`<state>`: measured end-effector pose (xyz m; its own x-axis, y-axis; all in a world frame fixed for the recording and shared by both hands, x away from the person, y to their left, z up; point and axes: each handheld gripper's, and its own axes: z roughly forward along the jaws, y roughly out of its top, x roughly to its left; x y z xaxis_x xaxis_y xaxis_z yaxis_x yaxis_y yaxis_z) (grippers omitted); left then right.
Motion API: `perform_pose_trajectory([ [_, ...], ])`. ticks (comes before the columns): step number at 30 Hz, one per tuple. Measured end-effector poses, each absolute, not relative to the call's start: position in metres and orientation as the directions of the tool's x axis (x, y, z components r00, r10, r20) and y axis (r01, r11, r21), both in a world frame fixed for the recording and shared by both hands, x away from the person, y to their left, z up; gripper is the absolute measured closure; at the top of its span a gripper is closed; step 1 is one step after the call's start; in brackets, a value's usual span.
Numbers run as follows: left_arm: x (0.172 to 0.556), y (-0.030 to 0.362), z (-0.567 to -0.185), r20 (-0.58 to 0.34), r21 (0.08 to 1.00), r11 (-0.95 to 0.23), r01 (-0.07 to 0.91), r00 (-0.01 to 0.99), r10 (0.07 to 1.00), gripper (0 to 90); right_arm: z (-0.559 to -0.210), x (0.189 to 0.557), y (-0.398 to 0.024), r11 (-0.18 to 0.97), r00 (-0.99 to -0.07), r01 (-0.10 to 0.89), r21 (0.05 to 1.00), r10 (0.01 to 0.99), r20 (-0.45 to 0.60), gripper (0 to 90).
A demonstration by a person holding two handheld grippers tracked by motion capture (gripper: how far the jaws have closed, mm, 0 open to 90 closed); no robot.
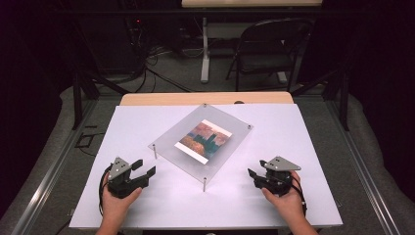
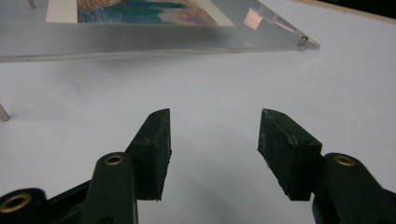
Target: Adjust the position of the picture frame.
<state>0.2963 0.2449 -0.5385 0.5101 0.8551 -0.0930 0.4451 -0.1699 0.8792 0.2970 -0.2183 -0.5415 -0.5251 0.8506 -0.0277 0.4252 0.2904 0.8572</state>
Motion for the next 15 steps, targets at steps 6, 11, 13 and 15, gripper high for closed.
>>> perform_pose_trajectory([
  [6,0.292,0.242,-0.538,-0.072,0.872,-0.200,0.446,0.523,0.849,39.0,-0.538,0.293,-0.209,0.294,-0.549,0.419,0.859,0.836,-0.018,50.9],
  [11,0.293,0.243,-0.539,-0.077,0.863,-0.201,0.464,0.513,0.855,39.4,-0.537,0.290,-0.208,0.289,-0.553,0.434,0.853,0.833,-0.001,52.7],
  [13,0.294,0.244,-0.539,-0.085,0.865,-0.191,0.464,0.512,0.855,39.5,-0.536,0.287,-0.208,0.297,-0.552,0.433,0.851,0.834,-0.011,54.5],
  [15,0.294,0.245,-0.539,-0.089,0.865,-0.187,0.466,0.509,0.856,40.0,-0.535,0.286,-0.209,0.293,-0.552,0.424,0.857,0.834,-0.012,56.2],
])
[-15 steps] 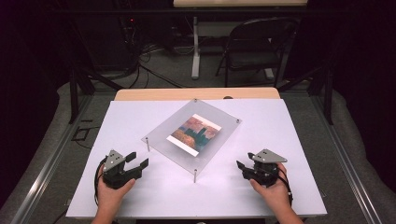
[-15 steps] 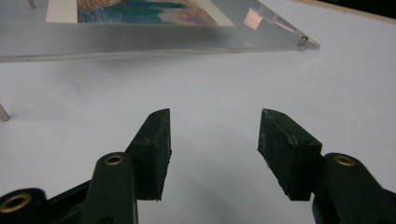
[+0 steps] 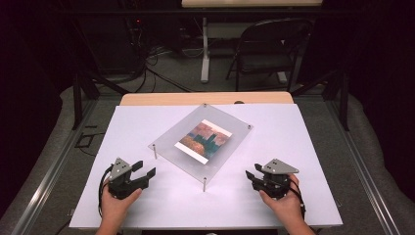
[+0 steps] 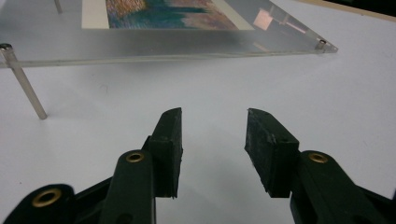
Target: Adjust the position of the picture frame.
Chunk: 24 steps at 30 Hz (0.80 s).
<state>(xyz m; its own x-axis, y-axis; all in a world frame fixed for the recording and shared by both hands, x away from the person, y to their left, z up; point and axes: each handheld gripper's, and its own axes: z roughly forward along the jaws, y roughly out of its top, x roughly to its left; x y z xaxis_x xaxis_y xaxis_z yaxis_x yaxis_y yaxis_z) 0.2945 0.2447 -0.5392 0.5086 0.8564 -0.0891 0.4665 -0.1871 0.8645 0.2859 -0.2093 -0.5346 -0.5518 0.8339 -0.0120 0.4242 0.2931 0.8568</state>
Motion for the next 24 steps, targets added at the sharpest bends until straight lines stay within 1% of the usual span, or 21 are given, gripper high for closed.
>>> perform_pose_trajectory([
  [3,0.296,0.246,-0.541,-0.100,0.857,-0.187,0.481,0.511,0.853,41.4,-0.535,0.286,-0.211,0.281,-0.555,0.417,0.864,0.832,-0.003,57.2],
  [7,0.297,0.247,-0.543,-0.105,0.849,-0.194,0.491,0.516,0.850,41.9,-0.535,0.286,-0.211,0.274,-0.558,0.436,0.857,0.829,0.019,62.2],
  [9,0.297,0.248,-0.543,-0.101,0.850,-0.194,0.490,0.512,0.853,42.1,-0.535,0.286,-0.210,0.274,-0.559,0.436,0.857,0.829,0.019,62.2],
  [11,0.298,0.250,-0.544,-0.113,0.840,-0.191,0.507,0.509,0.853,45.4,-0.535,0.286,-0.210,0.282,-0.562,0.432,0.857,0.827,0.011,62.4],
  [14,0.303,0.250,-0.546,-0.114,0.834,-0.191,0.518,0.499,0.859,47.0,-0.536,0.287,-0.209,0.280,-0.564,0.429,0.859,0.826,0.013,62.3],
  [15,0.306,0.250,-0.547,-0.120,0.831,-0.187,0.524,0.497,0.860,49.6,-0.536,0.287,-0.209,0.278,-0.566,0.432,0.858,0.824,0.018,62.3],
  [19,0.319,0.251,-0.547,-0.158,0.827,-0.152,0.541,0.483,0.861,52.2,-0.536,0.287,-0.210,0.267,-0.564,0.434,0.861,0.826,0.028,61.7],
  [24,0.338,0.253,-0.549,-0.168,0.818,-0.152,0.555,0.483,0.859,56.4,-0.537,0.288,-0.212,0.249,-0.564,0.447,0.859,0.824,0.055,61.5],
])
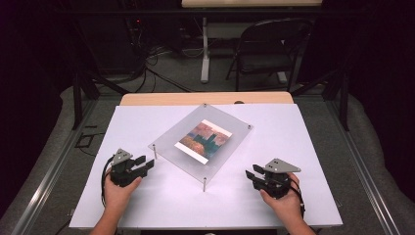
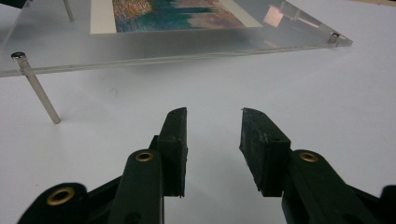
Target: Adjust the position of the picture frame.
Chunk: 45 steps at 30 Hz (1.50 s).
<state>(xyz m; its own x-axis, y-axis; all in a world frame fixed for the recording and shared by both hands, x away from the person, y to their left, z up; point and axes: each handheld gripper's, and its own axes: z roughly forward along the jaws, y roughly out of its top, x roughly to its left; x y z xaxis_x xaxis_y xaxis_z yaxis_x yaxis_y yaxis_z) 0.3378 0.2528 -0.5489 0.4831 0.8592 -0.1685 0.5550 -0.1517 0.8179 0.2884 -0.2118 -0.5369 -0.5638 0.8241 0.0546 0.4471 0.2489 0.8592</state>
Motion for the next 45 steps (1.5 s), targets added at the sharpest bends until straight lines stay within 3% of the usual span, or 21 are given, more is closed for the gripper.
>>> perform_pose_trajectory([
  [19,0.378,0.239,-0.558,-0.113,0.801,-0.208,0.561,0.484,0.868,75.4,-0.538,0.289,-0.215,0.220,-0.564,0.464,0.858,0.820,0.094,60.9],
  [45,0.387,0.232,-0.562,-0.112,0.781,-0.235,0.579,0.500,0.859,84.7,-0.539,0.280,-0.207,0.232,-0.594,0.462,0.856,0.797,0.105,62.5],
])
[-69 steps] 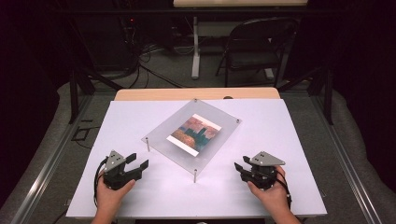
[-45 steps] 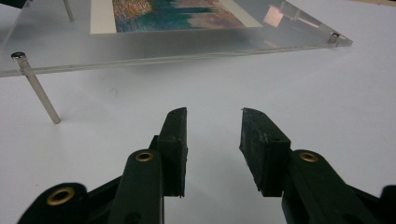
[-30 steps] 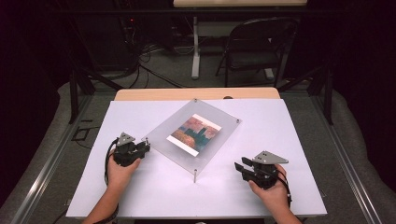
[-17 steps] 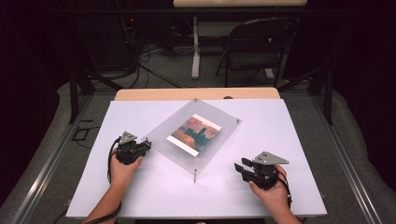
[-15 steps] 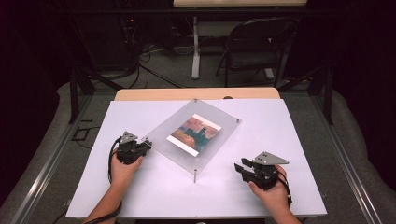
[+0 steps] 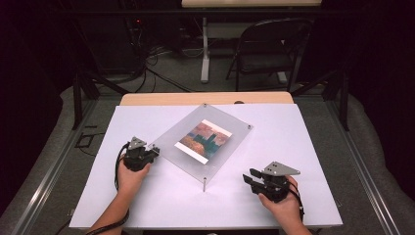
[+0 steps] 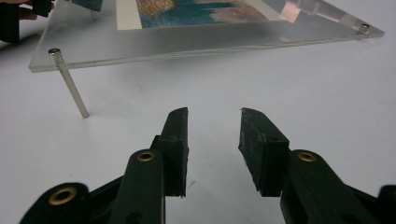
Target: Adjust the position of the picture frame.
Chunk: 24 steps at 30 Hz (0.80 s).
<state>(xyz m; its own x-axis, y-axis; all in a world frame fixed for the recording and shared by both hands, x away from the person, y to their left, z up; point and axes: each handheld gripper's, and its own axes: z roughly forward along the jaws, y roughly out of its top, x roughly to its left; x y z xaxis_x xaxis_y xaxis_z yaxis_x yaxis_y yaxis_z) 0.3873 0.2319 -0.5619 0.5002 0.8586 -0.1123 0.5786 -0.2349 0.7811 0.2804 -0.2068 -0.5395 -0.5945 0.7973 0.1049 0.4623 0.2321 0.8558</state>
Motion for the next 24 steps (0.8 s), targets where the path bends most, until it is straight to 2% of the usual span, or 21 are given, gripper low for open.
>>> perform_pose_trajectory([
  [7,0.385,0.234,-0.554,-0.141,0.785,-0.221,0.579,0.514,0.846,84.6,-0.540,0.278,-0.197,0.251,-0.625,0.464,0.849,0.773,0.113,63.5],
  [18,0.374,0.231,-0.539,-0.147,0.793,-0.231,0.564,0.544,0.826,84.7,-0.538,0.271,-0.164,0.281,-0.716,0.453,0.846,0.681,0.157,67.4],
  [24,0.372,0.230,-0.538,-0.158,0.790,-0.222,0.572,0.539,0.827,84.6,-0.542,0.275,-0.155,0.288,-0.729,0.449,0.846,0.665,0.161,68.9],
])
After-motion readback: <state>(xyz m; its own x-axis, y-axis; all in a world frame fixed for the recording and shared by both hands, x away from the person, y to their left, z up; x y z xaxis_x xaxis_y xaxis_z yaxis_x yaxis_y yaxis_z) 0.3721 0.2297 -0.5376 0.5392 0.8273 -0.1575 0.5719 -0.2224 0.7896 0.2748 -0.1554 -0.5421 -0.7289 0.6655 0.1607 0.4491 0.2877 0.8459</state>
